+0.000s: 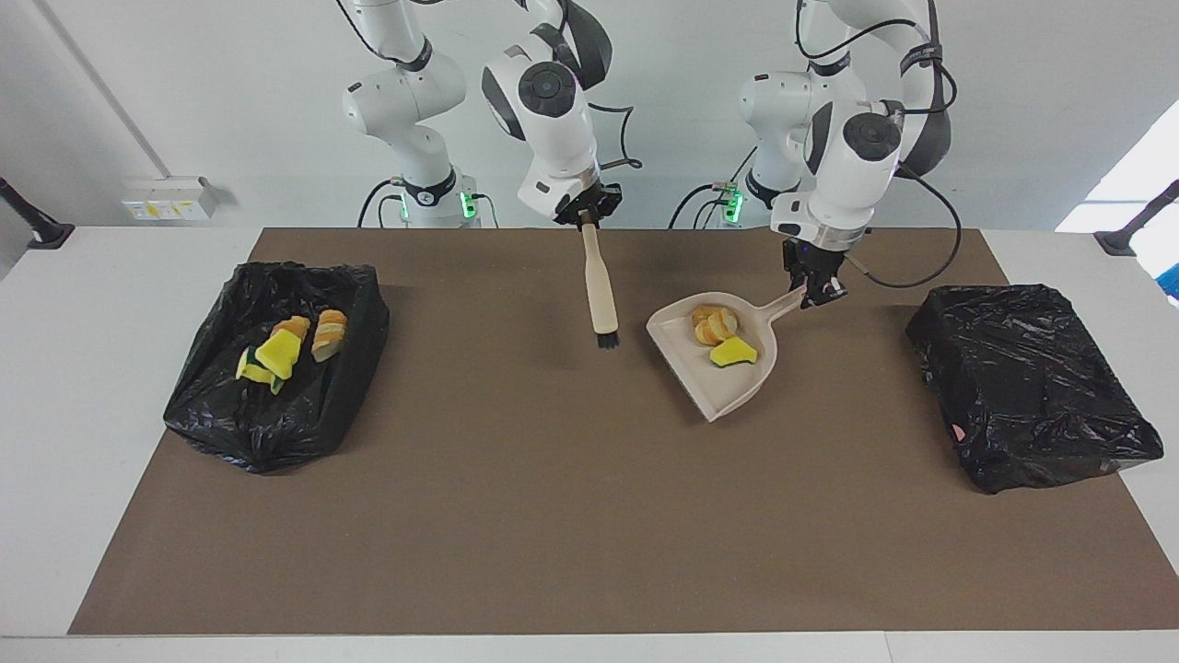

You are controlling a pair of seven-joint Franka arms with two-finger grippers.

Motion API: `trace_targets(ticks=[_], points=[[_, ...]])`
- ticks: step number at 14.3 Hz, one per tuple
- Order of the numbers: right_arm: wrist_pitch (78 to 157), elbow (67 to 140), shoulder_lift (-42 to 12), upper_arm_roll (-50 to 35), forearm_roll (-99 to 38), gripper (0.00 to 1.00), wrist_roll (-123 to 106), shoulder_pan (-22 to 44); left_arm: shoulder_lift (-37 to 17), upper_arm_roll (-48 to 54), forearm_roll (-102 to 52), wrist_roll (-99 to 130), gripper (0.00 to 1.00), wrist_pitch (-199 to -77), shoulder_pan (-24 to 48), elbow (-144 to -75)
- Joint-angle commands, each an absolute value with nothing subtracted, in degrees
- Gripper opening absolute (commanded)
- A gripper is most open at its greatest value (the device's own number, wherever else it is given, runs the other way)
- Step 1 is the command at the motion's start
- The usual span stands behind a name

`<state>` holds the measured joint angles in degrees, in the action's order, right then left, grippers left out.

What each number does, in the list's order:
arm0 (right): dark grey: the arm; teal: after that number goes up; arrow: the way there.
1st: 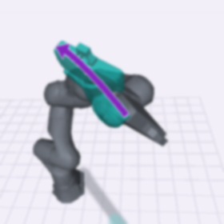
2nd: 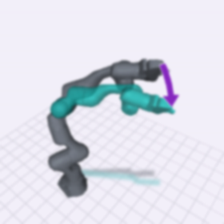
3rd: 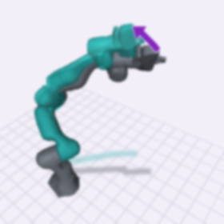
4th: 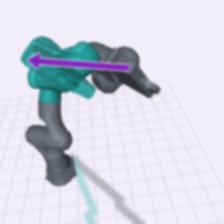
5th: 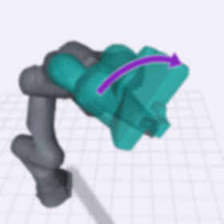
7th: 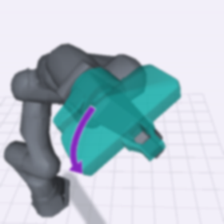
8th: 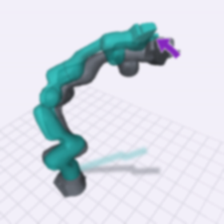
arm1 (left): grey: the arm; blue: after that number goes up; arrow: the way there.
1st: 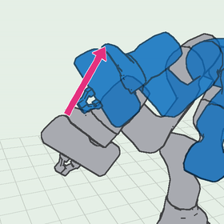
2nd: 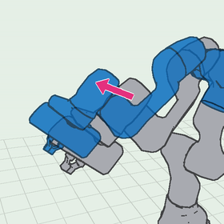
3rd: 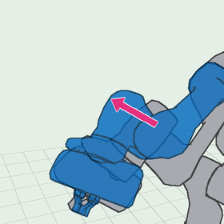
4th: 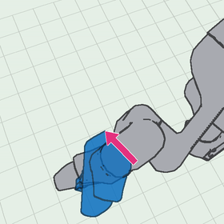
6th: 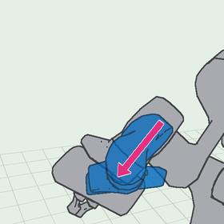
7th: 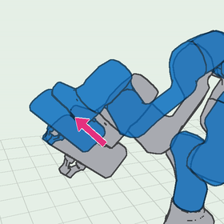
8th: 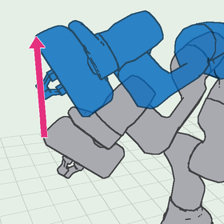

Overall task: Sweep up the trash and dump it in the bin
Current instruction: 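Carry the loaded dustpan with the left gripper toward the farther black bin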

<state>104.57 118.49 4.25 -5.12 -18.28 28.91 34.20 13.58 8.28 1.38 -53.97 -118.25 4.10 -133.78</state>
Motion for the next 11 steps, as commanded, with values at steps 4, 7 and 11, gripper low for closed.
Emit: trace_targets(ticks=[4,7,11], points=[[112.7,120.6,0.5,-5.5,-14.1,0.00,42.1,44.7,14.2,8.1,1.3,-55.6,0.00,-110.1,-4.5,-125.5],[117.1,120.8,-3.8,-5.6,-12.4,0.00,48.5,50.6,13.6,7.7,1.3,-60.0,0.00,-106.4,-9.2,-121.6],[122.0,124.2,-4.6,-5.6,-12.4,0.00,51.6,53.9,10.6,7.6,1.1,-67.3,0.00,-102.8,-19.9,-115.6]])
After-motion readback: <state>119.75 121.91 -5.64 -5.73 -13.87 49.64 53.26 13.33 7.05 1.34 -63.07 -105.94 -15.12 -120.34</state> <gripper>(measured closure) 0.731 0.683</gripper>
